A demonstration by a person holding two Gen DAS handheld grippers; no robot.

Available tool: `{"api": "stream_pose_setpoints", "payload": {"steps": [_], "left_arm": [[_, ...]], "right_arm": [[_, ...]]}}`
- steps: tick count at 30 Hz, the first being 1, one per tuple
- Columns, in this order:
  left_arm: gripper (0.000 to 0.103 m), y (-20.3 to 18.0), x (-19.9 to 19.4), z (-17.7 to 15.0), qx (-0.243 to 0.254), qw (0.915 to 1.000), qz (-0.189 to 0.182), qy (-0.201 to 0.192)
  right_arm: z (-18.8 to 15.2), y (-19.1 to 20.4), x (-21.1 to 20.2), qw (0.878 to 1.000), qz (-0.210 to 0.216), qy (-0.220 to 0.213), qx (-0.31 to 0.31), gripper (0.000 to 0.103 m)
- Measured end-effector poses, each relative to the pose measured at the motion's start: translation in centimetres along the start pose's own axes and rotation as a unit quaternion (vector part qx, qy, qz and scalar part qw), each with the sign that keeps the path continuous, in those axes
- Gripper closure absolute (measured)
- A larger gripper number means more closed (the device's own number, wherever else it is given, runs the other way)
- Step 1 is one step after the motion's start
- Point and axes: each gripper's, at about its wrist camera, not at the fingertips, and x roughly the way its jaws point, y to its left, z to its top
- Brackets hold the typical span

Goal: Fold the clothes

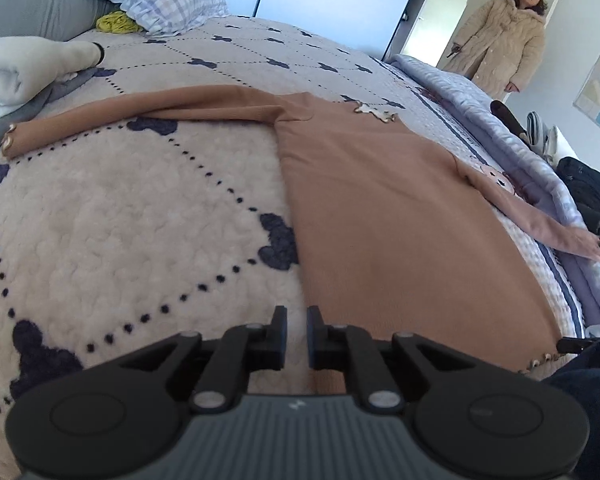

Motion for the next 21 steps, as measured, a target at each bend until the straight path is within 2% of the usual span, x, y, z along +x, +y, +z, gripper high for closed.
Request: {"api": "stream_pose_setpoints", "payload": {"steps": [2, 6, 10, 21], "left_arm": [[0.094, 1.3, -0.8, 0.4, -0.009, 0.9999, 0.011, -0.008], [0.094, 2.7, -2.3, 1.9, 0.000, 0.9984, 0.047, -0.030], [0.090, 3.0, -2.7, 2.7, 0.005, 0.9971, 0.061, -0.045], [0.090, 4.8, -1.5, 1.4, -0.012, 0.9965, 0.070, -0.042]], "right_arm": [[0.4, -0.6, -0.5, 1.000, -0.002, -0.014, 0.006, 0.086], [2.0, -1.2, -1.4, 0.998, -0.048, -0.040, -0.005, 0.081], [3.3, -2.2, -1.7, 0.997, -0.054, -0.059, 0.021, 0.079], [3.8, -0.1, 1.2, 0.995, -0.087, -0.040, 0.005, 0.079]]}}
